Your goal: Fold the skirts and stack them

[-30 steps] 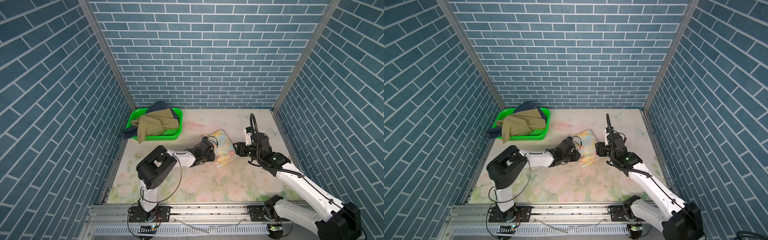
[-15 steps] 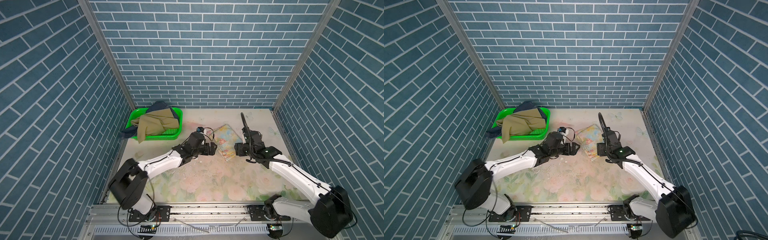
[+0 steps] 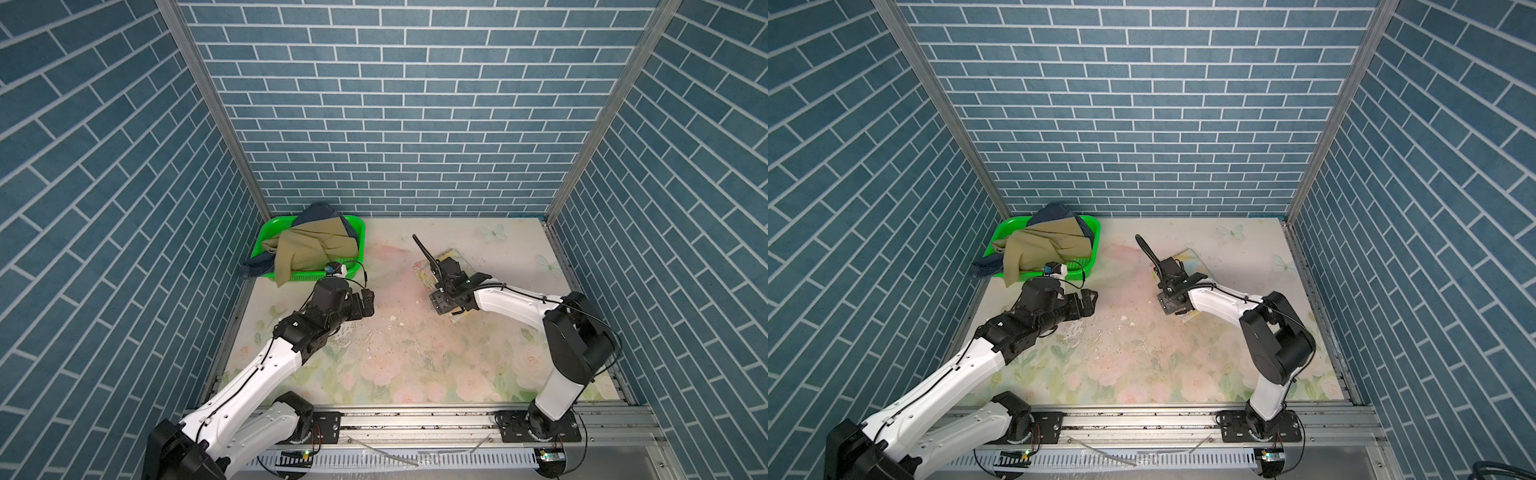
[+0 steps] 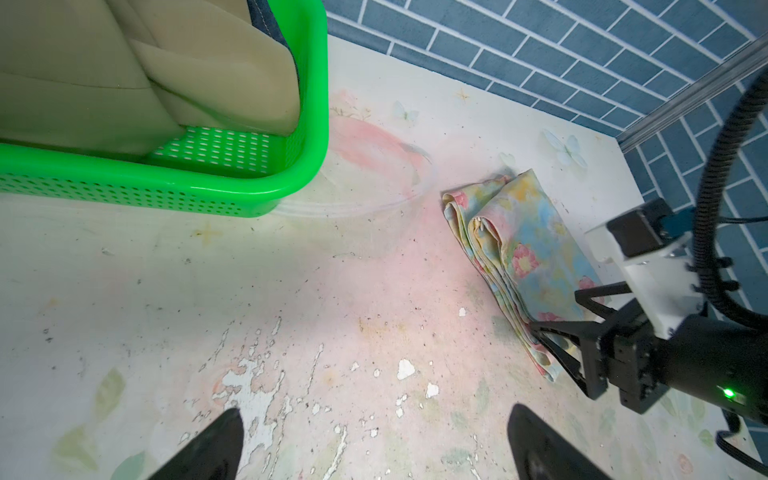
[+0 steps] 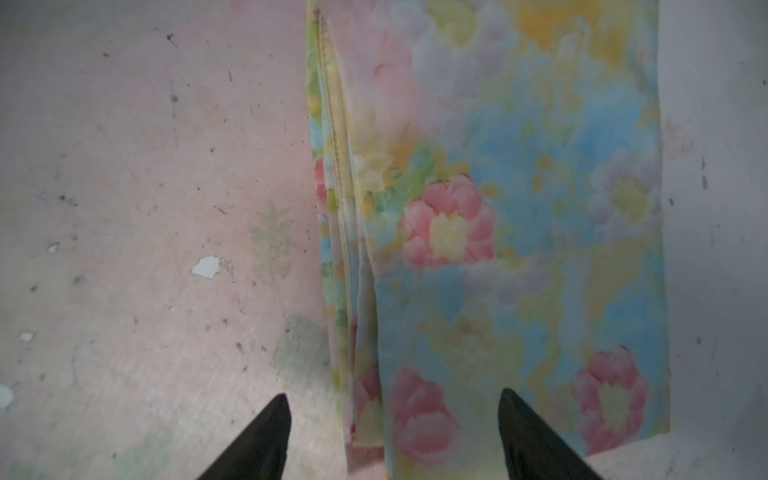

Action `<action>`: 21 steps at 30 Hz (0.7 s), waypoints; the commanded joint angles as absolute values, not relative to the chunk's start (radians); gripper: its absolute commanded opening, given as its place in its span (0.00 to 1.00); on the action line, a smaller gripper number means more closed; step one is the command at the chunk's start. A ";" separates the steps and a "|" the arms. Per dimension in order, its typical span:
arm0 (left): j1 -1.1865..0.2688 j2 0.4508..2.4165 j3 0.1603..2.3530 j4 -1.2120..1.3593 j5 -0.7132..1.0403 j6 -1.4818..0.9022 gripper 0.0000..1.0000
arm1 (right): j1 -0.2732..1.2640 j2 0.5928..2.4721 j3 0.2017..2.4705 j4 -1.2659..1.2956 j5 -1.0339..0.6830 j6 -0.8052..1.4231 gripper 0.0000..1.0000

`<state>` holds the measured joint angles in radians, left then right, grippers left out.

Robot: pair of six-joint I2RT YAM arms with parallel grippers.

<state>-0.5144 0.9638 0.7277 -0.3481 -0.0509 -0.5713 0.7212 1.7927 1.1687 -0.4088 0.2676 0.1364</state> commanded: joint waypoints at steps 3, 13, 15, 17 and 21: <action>-0.502 0.978 0.724 -0.378 -0.038 -0.546 1.00 | 0.727 1.934 1.309 -0.447 0.351 0.050 0.79; -0.482 0.998 0.735 -0.354 -0.017 -0.534 1.00 | 0.690 2.137 1.477 -0.516 0.431 0.062 0.58; -0.479 1.005 0.736 -0.349 -0.011 -0.535 1.00 | 0.661 2.158 1.502 -0.527 0.428 0.074 0.48; -0.477 1.013 0.736 -0.344 -0.008 -0.535 0.99 | 0.628 2.176 1.520 -0.532 0.427 0.066 0.45; -0.477 1.026 0.738 -0.328 0.001 -0.536 1.00 | 0.542 2.186 1.528 -0.511 0.407 0.045 0.44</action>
